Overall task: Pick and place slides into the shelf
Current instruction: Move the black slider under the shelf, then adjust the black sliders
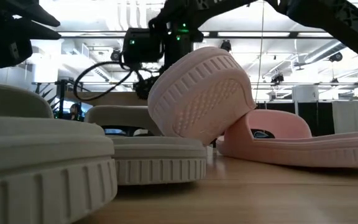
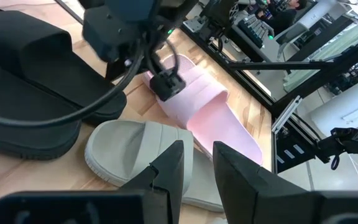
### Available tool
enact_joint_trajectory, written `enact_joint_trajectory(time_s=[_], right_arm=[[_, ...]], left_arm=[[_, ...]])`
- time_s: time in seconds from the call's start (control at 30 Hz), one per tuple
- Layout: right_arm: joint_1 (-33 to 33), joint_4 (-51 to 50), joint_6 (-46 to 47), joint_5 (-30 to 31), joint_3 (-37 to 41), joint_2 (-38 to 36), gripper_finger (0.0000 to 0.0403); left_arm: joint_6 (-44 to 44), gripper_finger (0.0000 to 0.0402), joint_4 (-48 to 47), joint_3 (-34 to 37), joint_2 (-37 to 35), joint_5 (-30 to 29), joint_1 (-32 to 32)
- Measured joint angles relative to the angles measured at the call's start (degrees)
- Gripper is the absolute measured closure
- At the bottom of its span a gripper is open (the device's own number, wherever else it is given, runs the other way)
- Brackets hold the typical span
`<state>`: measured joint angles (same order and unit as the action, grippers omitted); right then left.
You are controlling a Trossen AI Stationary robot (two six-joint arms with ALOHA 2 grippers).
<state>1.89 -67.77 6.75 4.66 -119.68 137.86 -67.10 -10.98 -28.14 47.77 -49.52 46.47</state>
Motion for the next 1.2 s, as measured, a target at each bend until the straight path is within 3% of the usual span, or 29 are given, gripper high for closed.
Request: enact_joint_trajectory(time_s=[0.23,0.5,0.6,0.73,0.83,0.9,0.97,1.2], right_arm=[[0.0,7.71,-1.47,5.17,2.21,0.0,0.0394],[0.0,17.92,-2.58,8.57,-0.4,0.02,0.0394],[0.0,17.73,-2.9,10.65,-1.37,0.02,0.0394],[0.02,7.37,-1.13,10.47,-3.5,0.0,0.0394],[0.06,-1.14,1.92,2.72,-4.62,-0.18,0.0394],[0.06,-2.11,3.99,-6.86,-4.61,-0.24,0.0394],[-0.58,-0.41,6.13,-10.37,-4.38,-0.24,0.0394],[-4.65,4.93,14.76,8.93,-5.0,-2.19,0.0394]], left_arm=[[-0.03,0.033,-0.01,0.0,0.0,0.0,0.01],[-0.04,0.033,-0.03,0.0,0.0,0.0,-0.01],[-0.04,0.033,-0.03,0.0,0.0,0.0,0.0],[-0.02,0.033,-0.01,0.0,-0.02,0.02,-0.01],[-0.04,0.033,-0.01,0.0,-0.01,0.01,0.0],[-0.02,0.033,-0.01,0.0,-0.02,0.02,-0.01],[-0.03,0.033,-0.32,0.14,-0.02,0.31,-0.01],[-0.04,0.033,-3.78,0.15,2.23,5.04,-0.01]])
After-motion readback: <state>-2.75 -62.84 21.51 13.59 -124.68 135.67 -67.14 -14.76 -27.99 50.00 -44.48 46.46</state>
